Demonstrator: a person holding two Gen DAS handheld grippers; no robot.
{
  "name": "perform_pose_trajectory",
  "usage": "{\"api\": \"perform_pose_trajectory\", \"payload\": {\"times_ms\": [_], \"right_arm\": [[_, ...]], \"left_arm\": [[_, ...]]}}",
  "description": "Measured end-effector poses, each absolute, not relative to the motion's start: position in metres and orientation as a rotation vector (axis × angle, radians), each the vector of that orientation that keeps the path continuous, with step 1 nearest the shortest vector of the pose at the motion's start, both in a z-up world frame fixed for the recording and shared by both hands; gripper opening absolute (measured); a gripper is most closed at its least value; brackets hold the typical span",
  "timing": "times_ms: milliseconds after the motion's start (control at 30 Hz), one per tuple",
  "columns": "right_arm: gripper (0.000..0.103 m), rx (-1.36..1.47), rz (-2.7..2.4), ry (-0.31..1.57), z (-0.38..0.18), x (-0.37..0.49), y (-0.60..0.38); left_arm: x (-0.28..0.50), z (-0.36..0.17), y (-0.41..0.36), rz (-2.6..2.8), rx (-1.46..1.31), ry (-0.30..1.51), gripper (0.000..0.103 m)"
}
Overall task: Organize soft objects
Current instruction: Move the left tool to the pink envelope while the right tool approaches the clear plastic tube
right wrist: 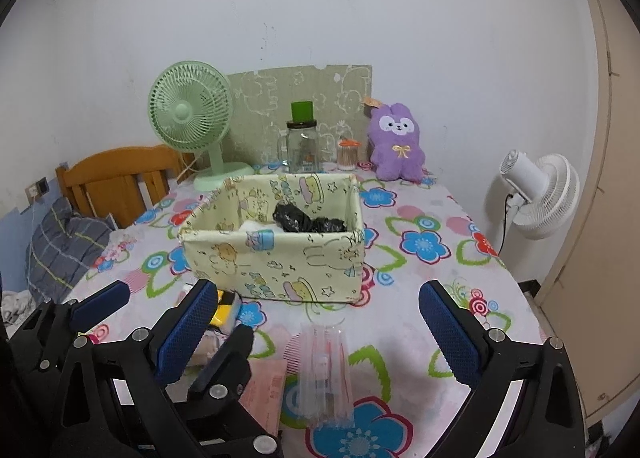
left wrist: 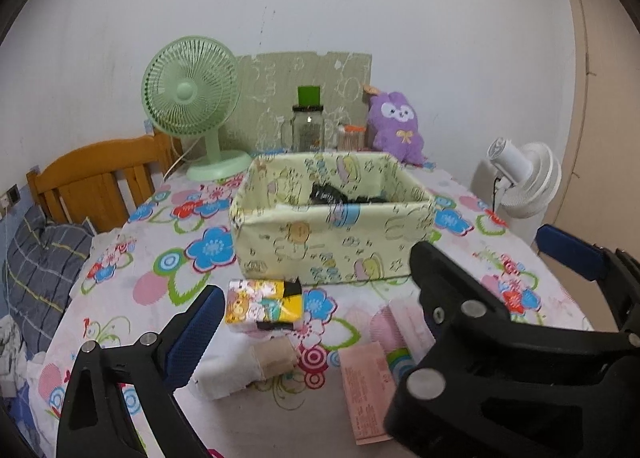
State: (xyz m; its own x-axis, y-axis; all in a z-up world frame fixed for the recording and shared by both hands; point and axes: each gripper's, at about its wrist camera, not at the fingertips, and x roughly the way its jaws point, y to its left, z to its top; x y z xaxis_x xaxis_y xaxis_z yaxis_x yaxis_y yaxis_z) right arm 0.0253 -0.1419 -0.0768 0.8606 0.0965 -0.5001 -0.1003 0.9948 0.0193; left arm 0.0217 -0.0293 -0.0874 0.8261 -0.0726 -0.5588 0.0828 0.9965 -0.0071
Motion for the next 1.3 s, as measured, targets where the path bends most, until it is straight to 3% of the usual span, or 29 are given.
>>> {"api": "perform_pose_trajectory", "payload": {"times_ms": [167, 467, 1167, 1300], "right_arm": [[0.099, -0.014, 0.113, 0.551, -0.092, 0.028, -0.14], [0.093, 0.002, 0.132, 0.629, -0.123, 0.041, -0.137], [0.06, 0.021, 0.143, 0.772, -0.168, 0.061, -0.142], [0.044, 0.03, 0.151, 0.778, -0.17, 0.063, -0.143]], "left_arm": [[0.022, -0.105, -0.024, -0.057, -0.019, 0.621, 0.093], [0.022, -0.127, -0.028, -0.066, -0.007, 0.662, 0.093], [0.034, -0.162, -0.035, -0.059, 0.007, 0.774, 0.088], [0.035, -0.162, -0.038, -0.063, 0.019, 0.773, 0.088]]}}
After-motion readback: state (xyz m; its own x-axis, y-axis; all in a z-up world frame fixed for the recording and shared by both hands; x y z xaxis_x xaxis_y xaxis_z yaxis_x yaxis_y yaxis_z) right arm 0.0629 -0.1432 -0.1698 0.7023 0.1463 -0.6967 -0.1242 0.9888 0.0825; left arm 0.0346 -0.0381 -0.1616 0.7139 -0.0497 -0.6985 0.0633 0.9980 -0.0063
